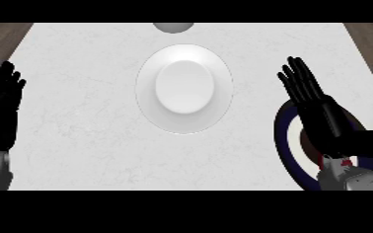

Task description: Pick the pear from the plate and place it in the plate

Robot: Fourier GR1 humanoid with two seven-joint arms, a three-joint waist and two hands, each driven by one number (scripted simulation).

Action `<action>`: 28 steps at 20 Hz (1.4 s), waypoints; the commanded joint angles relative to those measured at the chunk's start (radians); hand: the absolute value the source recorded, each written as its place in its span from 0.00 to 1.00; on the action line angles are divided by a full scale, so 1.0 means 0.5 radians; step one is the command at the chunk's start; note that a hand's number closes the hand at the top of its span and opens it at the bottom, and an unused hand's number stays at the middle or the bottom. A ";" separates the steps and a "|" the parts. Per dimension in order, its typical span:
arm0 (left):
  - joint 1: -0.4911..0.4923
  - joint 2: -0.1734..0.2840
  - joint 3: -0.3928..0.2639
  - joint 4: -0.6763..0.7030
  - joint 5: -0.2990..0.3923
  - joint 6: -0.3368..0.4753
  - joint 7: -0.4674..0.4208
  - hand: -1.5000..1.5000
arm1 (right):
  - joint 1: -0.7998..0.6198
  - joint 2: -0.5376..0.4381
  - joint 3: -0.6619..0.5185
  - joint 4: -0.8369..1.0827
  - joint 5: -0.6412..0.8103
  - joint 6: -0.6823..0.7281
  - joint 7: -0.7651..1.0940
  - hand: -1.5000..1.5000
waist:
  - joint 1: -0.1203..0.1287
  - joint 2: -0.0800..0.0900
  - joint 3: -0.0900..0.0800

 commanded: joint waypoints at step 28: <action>0.037 -0.354 -0.228 0.606 -0.039 -0.614 -0.713 0.50 | 0.662 -0.698 -0.104 -0.376 1.218 -0.421 0.790 0.00 | -0.085 0.008 0.060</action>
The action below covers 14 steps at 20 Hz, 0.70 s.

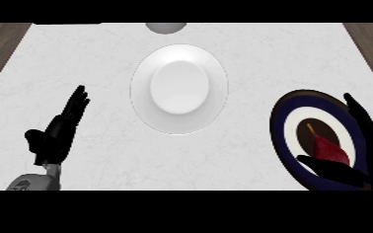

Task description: Pick the pear from the plate and place it in the plate

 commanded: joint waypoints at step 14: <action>0.070 -0.038 0.045 -0.140 -0.056 -0.038 0.063 0.50 | -0.079 -0.421 -0.021 -0.239 -0.104 1.006 1.109 0.00 | 0.031 0.000 0.004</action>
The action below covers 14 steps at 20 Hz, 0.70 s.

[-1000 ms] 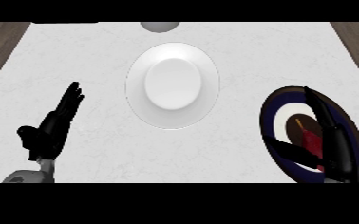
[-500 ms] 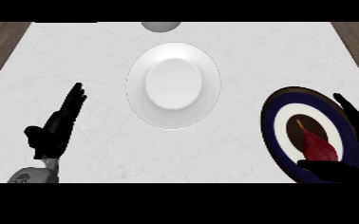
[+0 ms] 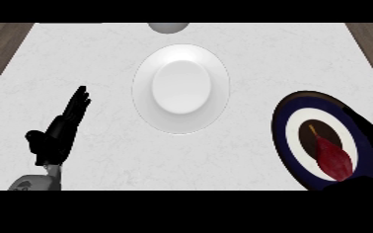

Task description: Pick the pear from the plate and place it in the plate

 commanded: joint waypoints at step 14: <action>-0.024 -0.083 0.146 0.019 -0.096 -0.143 0.047 0.50 | -0.216 0.306 -0.021 0.514 0.334 0.420 0.000 0.00 | 0.003 0.002 0.002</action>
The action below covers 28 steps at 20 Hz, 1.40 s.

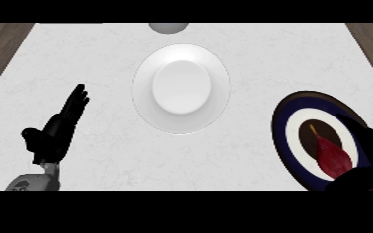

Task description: Pick the pear from the plate and place it in the plate

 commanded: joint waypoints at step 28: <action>0.002 -0.155 0.146 0.023 -0.201 -0.074 -0.017 0.50 | 0.141 0.570 0.017 0.338 0.767 -0.349 -0.546 1.00 | -0.032 -0.005 -0.001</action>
